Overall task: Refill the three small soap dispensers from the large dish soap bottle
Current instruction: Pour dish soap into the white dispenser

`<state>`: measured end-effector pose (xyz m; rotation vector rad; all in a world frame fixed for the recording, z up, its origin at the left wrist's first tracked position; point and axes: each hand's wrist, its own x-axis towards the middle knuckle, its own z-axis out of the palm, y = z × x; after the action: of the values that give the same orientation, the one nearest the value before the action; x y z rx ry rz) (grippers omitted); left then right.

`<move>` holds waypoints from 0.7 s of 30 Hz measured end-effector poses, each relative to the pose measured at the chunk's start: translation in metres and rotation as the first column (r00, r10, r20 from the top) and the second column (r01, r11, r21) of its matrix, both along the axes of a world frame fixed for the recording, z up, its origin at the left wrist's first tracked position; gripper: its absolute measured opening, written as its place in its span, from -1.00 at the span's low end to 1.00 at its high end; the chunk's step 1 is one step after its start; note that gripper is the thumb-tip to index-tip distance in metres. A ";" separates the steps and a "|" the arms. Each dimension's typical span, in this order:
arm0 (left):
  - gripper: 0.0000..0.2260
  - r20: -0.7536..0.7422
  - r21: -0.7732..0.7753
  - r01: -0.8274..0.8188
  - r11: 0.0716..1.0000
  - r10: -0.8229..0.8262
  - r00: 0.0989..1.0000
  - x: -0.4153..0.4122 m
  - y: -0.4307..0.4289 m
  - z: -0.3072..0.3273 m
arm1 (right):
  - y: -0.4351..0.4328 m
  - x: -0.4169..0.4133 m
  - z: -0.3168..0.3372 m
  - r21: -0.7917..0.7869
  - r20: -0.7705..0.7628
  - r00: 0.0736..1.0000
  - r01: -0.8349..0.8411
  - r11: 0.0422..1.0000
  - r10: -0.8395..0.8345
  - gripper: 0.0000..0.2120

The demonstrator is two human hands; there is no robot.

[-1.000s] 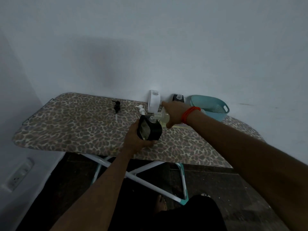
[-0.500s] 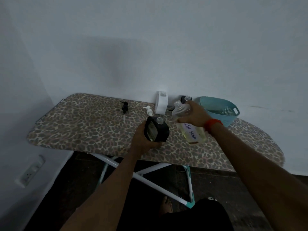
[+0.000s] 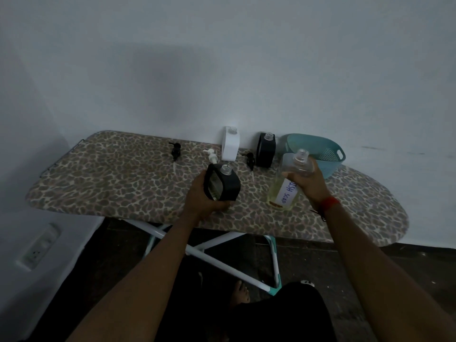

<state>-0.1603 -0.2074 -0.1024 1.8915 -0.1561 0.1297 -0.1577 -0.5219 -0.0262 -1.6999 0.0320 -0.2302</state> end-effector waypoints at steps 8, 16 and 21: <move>0.08 -0.136 0.033 0.098 0.995 -0.093 0.986 0.000 0.008 0.011 | 0.000 -0.001 -0.003 0.001 -0.010 1.000 -0.024 1.000 0.024 -0.38; -0.20 -0.115 -0.021 -0.111 0.994 0.108 0.988 -0.039 -0.021 0.011 | 0.001 0.000 -0.004 -0.006 0.007 1.000 -0.017 1.000 0.017 -0.43; -0.28 -0.091 -0.085 -0.492 0.867 0.485 0.870 -0.054 -0.080 0.019 | 0.002 0.000 -0.004 -0.017 0.013 1.000 -0.005 1.000 0.005 -0.38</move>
<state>-0.2141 -0.2876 -0.0832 1.7904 0.3775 0.4121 -0.1573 -0.5202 -0.0302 -1.7148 0.0161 -0.2387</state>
